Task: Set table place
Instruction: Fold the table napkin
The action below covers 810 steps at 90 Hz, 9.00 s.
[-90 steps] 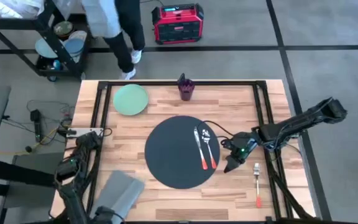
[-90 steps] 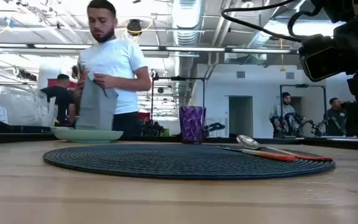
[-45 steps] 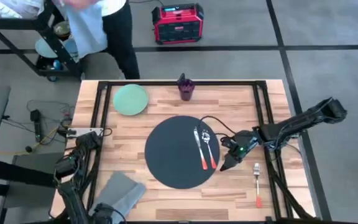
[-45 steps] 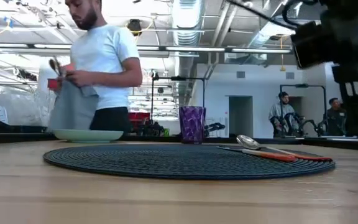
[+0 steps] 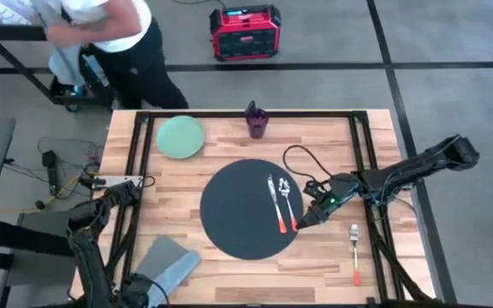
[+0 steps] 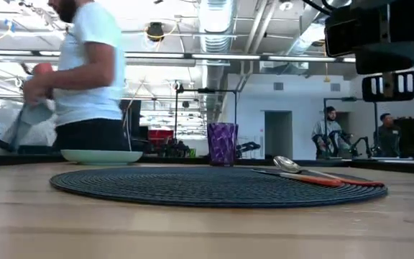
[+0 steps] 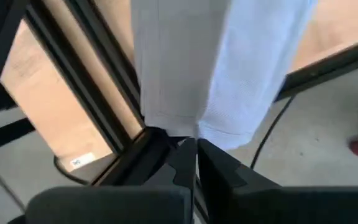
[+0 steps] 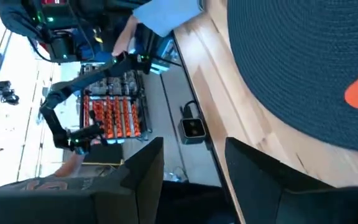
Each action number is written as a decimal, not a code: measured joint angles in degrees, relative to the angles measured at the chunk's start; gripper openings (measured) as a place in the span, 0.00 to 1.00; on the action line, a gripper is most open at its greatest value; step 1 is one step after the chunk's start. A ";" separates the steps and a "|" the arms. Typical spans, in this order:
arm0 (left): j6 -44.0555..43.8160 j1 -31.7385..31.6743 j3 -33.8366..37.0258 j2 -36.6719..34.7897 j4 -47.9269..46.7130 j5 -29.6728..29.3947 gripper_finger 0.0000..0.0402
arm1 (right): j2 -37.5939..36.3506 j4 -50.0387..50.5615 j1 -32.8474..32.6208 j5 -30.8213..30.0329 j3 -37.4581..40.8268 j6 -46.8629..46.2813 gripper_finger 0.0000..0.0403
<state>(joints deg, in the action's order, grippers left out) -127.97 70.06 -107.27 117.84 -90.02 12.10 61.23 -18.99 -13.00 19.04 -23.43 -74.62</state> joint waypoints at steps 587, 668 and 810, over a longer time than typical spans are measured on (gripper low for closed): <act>78.04 -53.40 40.09 -12.15 61.50 -16.13 0.00 | -0.04 7.07 -16.87 1.60 -0.17 -0.58 0.53; 61.10 -49.38 39.50 -22.05 45.68 -15.73 0.00 | -0.07 11.80 -16.10 -0.13 -0.17 -0.41 0.53; 64.15 -47.60 39.52 -21.94 30.85 -15.24 0.35 | -0.04 8.25 -16.12 -0.13 -0.17 -2.77 0.57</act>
<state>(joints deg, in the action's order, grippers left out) -63.82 22.46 -67.75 95.90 -59.17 -3.14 61.19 -10.74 -29.12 18.92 -23.59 -77.39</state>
